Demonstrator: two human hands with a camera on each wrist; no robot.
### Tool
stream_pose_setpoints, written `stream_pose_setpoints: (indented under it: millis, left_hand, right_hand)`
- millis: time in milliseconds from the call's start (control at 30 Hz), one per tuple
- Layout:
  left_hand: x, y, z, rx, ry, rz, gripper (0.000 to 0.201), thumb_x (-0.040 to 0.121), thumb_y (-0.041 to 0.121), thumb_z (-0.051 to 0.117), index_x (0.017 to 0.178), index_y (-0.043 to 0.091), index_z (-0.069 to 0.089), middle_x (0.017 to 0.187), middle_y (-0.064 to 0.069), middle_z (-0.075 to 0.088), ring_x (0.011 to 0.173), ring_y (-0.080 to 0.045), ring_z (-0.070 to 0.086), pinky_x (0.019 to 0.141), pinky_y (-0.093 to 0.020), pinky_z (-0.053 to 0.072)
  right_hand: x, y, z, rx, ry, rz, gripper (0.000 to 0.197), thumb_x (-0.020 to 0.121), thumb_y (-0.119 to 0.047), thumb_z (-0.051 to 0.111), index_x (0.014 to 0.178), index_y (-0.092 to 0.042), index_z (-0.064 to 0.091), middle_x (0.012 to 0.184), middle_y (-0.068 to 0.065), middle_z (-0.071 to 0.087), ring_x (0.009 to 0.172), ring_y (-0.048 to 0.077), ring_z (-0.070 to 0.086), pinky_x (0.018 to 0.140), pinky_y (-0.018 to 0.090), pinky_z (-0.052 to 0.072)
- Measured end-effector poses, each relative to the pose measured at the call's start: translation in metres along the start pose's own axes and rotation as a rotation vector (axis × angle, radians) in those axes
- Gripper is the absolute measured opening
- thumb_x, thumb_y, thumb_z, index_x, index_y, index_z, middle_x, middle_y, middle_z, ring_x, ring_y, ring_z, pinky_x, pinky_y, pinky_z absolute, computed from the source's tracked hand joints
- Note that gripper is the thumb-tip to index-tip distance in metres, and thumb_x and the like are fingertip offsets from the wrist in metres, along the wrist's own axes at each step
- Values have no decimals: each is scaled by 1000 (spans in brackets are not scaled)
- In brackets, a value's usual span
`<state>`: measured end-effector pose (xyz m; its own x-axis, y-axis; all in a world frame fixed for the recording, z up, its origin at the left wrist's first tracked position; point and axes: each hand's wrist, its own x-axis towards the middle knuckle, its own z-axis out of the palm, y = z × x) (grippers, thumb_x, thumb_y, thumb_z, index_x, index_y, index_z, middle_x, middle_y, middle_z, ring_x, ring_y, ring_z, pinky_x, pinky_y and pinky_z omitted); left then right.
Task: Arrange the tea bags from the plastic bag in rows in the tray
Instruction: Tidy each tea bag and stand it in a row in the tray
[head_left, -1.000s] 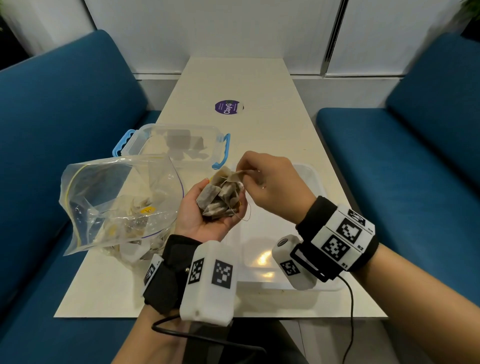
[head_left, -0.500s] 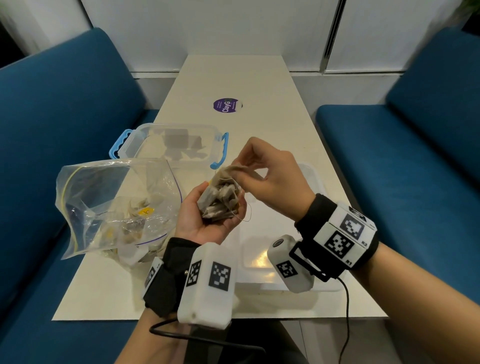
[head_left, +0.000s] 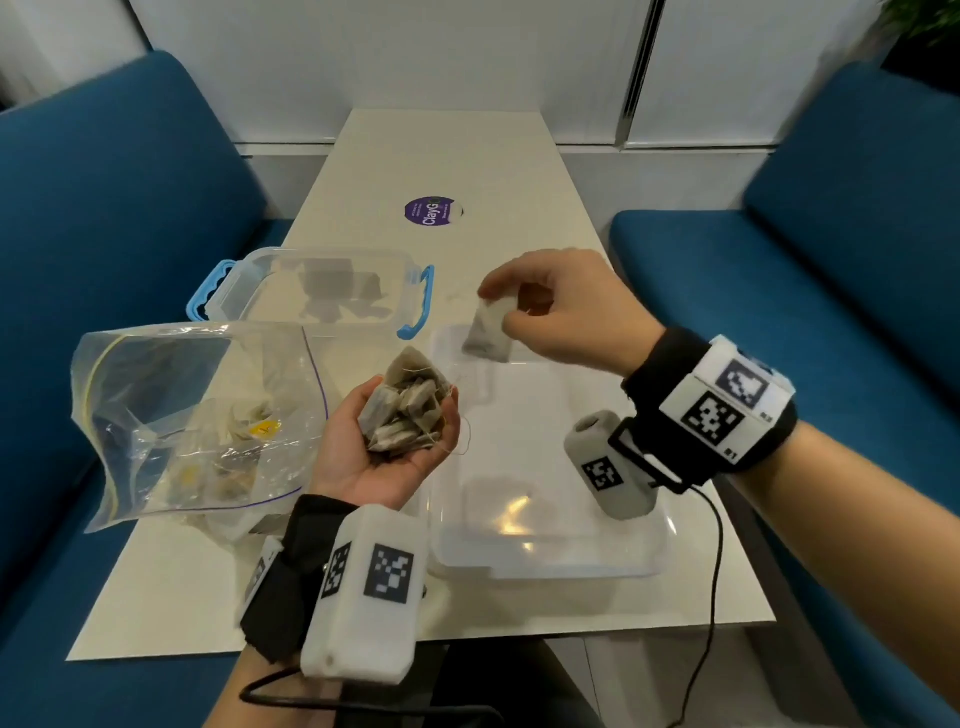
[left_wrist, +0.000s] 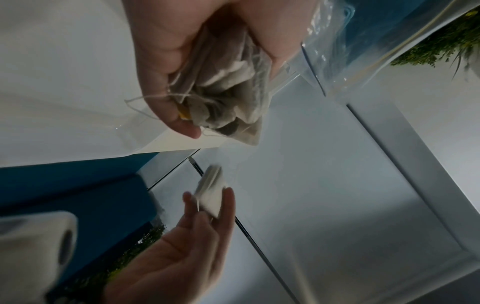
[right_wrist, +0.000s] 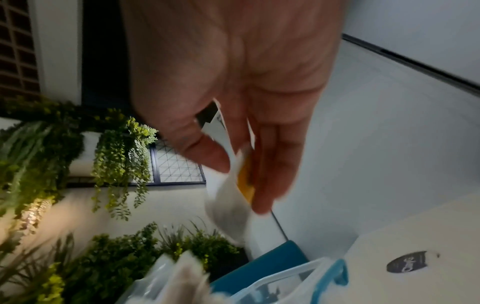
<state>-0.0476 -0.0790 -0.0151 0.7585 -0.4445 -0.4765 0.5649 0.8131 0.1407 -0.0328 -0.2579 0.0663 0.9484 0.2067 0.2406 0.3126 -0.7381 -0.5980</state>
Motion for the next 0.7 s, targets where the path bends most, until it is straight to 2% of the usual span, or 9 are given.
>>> stream_pose_setpoints:
  millis: [67, 100, 167, 200, 300, 400, 467, 533, 700]
  left_hand:
    - [-1, 2, -2, 14, -16, -8, 32, 84, 25, 55, 97, -3, 62, 96, -23, 63, 90, -30, 59, 67, -40, 56]
    - [-2, 2, -3, 20, -23, -10, 30, 81, 23, 57, 96, -3, 64, 95, -23, 64, 91, -30, 59, 66, -40, 56]
    - [-2, 0, -4, 16, -29, -6, 33, 66, 15, 66, 93, -3, 65, 96, -23, 64, 92, -29, 58, 63, -41, 57]
    - [-2, -1, -5, 9, -23, -2, 39, 60, 13, 68, 95, -3, 65, 97, -23, 64, 93, -29, 58, 61, -41, 57]
    - [0, -6, -7, 1, -1, -12, 38, 61, 16, 67, 93, -4, 66, 96, -23, 64, 94, -29, 57, 58, -41, 57]
    - [0, -11, -11, -3, -9, -58, 37, 48, 11, 70, 79, -10, 70, 94, -24, 64, 94, -30, 57, 58, -42, 57]
    - [2, -15, -14, -11, 10, -79, 33, 59, 15, 68, 82, -10, 69, 93, -24, 64, 93, -30, 57, 58, -42, 57]
    - [4, -21, -16, -32, 49, -87, 34, 72, 22, 59, 89, -6, 66, 93, -24, 64, 93, -31, 57, 59, -42, 57]
    - [13, -35, -22, -5, 103, -163, 35, 74, 24, 56, 95, -4, 62, 89, -25, 62, 89, -31, 56, 63, -41, 54]
  right_hand:
    - [11, 8, -7, -87, -88, 28, 38, 80, -1, 53, 118, -6, 60, 112, 6, 63, 97, 17, 62, 90, 22, 47]
    - [18, 14, -8, -118, -108, 32, 36, 83, 0, 52, 117, -6, 60, 111, 8, 64, 95, 17, 63, 87, 20, 47]
    - [32, 27, -5, -157, -132, 45, 24, 87, -2, 54, 109, -6, 64, 102, 8, 67, 83, 15, 63, 76, 18, 50]
    - [39, 34, -1, -189, -147, 55, 20, 88, -6, 55, 105, -7, 65, 100, 7, 67, 80, 14, 61, 77, 21, 51]
    - [57, 57, 16, -343, -231, 94, 20, 89, -15, 55, 106, -10, 64, 103, 6, 57, 88, 15, 50, 87, 32, 46]
    - [69, 76, 32, -401, -349, 114, 24, 90, -13, 51, 112, -5, 59, 115, 12, 58, 103, 26, 52, 86, 31, 40]
    - [75, 86, 40, -388, -379, 142, 25, 91, -11, 49, 114, -3, 57, 118, 14, 59, 108, 28, 52, 83, 30, 38]
    - [81, 93, 46, -365, -388, 171, 26, 91, -9, 47, 115, -3, 56, 119, 15, 59, 109, 29, 52, 82, 29, 37]
    - [87, 106, 68, -353, -453, 245, 29, 91, -8, 46, 119, -5, 55, 121, 14, 58, 110, 30, 53, 84, 31, 40]
